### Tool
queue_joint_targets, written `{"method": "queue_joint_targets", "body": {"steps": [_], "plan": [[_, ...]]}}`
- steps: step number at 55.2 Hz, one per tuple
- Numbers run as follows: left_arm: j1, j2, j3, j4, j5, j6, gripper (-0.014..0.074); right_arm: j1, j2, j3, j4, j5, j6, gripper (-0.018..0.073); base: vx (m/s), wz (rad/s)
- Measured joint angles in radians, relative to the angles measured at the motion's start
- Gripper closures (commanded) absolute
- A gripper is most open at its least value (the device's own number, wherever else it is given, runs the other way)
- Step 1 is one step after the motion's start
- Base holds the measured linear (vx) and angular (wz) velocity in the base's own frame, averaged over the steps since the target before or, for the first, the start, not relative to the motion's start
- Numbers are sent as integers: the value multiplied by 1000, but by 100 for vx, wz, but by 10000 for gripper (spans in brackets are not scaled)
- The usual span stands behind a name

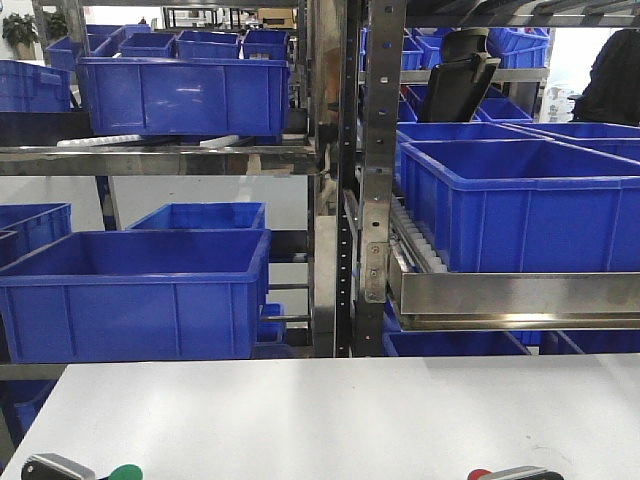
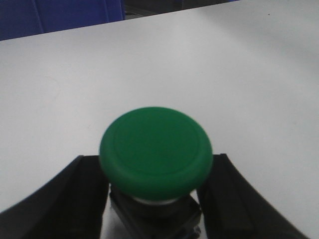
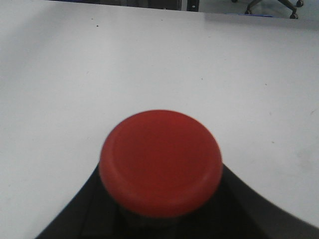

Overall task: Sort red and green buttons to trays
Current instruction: 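Lift both held buttons off the table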

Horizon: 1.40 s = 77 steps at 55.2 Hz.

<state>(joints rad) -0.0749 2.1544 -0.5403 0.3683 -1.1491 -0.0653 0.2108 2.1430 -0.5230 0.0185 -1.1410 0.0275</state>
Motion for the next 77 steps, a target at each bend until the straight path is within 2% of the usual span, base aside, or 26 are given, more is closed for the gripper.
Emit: {"method": "queue_joint_targets", "body": {"steps": [3, 11, 18, 25, 32, 35, 44, 50, 56, 63, 77], "plan": [[0, 2, -3, 4, -3, 0, 330, 0, 0, 0, 0, 0, 0, 572, 0, 0], [0, 4, -8, 2, -7, 0, 603, 0, 0, 0, 0, 0, 0, 572, 0, 0], [0, 3, -7, 0, -7, -12, 603, 0, 0, 0, 0, 0, -1, 571, 0, 0], [0, -38, 16, 0, 17, -65, 601, 0, 0, 0, 0, 0, -1, 571, 0, 0], [0, -147, 26, 3, 53, -94, 598, 0, -13, 0, -2, 15, 2, 569, 0, 0], [0, -219, 27, 3, 113, -101, 598, 0, -44, 0, -4, 58, 10, 569, 0, 0], [0, -436, 29, 6, 317, -141, 596, 0, -216, 2, -4, 245, 28, 569, 0, 0], [0, -592, 33, 7, 496, -203, 596, 0, -379, 2, -4, 380, 35, 569, 0, 0], [0, -735, 33, 7, 644, -225, 596, 0, -587, 6, -4, 534, 38, 569, 0, 0], [0, -892, 38, 12, 749, -232, 596, 0, -807, 11, -7, 701, 39, 569, 0, 0], [0, -1233, 55, 15, 966, -289, 596, 0, -1206, 17, -54, 1141, 41, 569, 0, 0]]}}
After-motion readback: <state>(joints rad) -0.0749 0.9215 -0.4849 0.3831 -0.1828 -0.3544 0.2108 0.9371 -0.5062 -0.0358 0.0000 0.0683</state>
